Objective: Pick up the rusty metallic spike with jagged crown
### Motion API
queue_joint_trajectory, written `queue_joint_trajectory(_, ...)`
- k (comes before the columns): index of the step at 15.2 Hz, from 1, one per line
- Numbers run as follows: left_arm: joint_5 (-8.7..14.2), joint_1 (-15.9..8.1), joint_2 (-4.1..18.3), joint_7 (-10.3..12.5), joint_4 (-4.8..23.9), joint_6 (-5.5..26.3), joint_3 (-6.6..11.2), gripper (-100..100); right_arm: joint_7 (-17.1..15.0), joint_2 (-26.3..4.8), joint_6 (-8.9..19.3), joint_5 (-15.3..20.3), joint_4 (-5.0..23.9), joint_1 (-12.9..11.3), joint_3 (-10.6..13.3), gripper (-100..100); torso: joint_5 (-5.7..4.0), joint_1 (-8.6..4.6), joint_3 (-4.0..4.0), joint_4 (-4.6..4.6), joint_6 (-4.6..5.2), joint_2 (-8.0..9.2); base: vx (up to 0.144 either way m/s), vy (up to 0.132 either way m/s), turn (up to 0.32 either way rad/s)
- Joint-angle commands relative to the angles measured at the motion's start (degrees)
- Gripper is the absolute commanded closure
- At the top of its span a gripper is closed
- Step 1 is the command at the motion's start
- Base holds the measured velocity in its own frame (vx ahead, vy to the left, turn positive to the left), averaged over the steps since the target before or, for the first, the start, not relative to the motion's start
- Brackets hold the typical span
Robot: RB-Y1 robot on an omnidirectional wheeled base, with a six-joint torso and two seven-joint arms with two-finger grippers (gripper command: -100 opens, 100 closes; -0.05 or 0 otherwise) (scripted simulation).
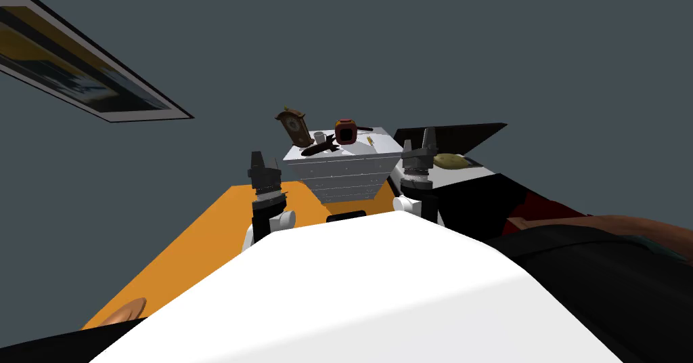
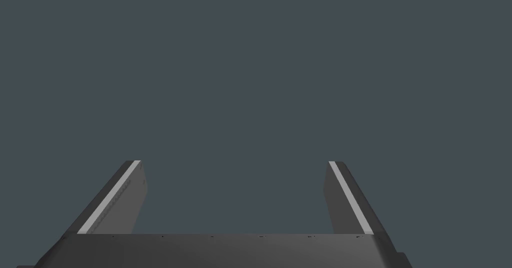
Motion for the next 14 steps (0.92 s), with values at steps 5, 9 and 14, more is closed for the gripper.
queue_joint_trajectory(5,2.6,-0.8,6.3,2.8,-0.1,4.4,1.5,-100,0.0,0.0,0.0,0.0,0.0,0.0,0.0,0,-0.04,-0.19,-0.03,-0.01,0.0,-0.06,0.01,-0.043,-0.005)
queue_joint_trajectory(9,5.4,-1.7,11.1,5.7,-0.2,9.0,3.06,-100,0.0,0.0,0.0,0.0,0.0,0.0,0.0,0,-0.05,-0.22,-0.05,-0.02,0.0,-0.08,0.017,-0.056,-0.006)
queue_joint_trajectory(14,7.7,-2.4,14.7,8.1,-0.3,12.9,4.32,-100,0.0,0.0,0.0,0.0,0.0,0.0,0.0,0,-0.05,-0.2,-0.05,-0.02,0.0,-0.08,0.016,-0.05,-0.006)
